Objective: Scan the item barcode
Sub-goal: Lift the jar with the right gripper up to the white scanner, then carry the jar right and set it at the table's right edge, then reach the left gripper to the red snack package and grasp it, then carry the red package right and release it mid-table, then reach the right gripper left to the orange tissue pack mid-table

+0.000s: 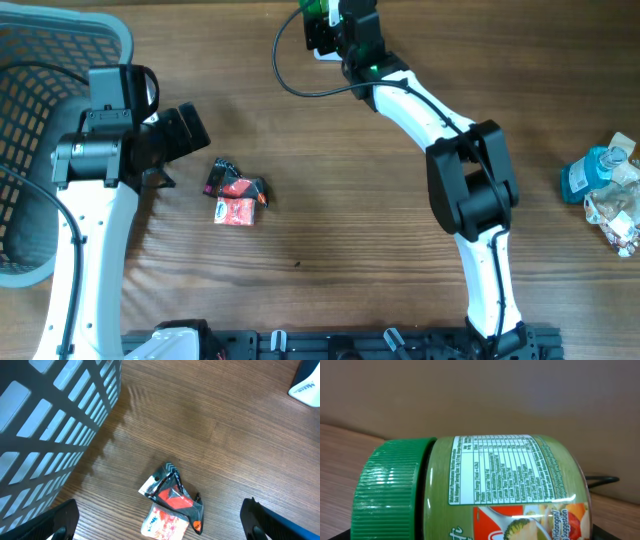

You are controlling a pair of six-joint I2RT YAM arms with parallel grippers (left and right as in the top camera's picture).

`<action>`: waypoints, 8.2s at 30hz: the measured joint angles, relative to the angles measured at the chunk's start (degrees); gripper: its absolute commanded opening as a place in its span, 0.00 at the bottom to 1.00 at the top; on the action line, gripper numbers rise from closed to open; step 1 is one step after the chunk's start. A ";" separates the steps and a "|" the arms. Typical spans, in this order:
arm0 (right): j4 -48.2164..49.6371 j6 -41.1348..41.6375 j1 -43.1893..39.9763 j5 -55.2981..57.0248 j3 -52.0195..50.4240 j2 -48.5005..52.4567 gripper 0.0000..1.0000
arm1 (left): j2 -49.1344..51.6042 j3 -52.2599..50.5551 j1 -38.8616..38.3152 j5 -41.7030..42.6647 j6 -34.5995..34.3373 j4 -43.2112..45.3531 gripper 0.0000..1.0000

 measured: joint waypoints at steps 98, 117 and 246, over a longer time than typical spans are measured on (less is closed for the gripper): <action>-92.45 26.62 -23.63 4.63 22.58 -23.91 1.00 | 0.00 0.00 0.00 2.97 2.38 0.20 1.00; -94.16 24.46 -24.87 3.10 22.56 -29.14 1.00 | 3.23 -20.35 -17.03 4.28 1.40 1.75 1.00; -82.05 -1.11 -8.50 -9.81 0.70 -29.11 0.99 | 9.31 8.31 -0.96 23.50 -7.76 14.58 1.00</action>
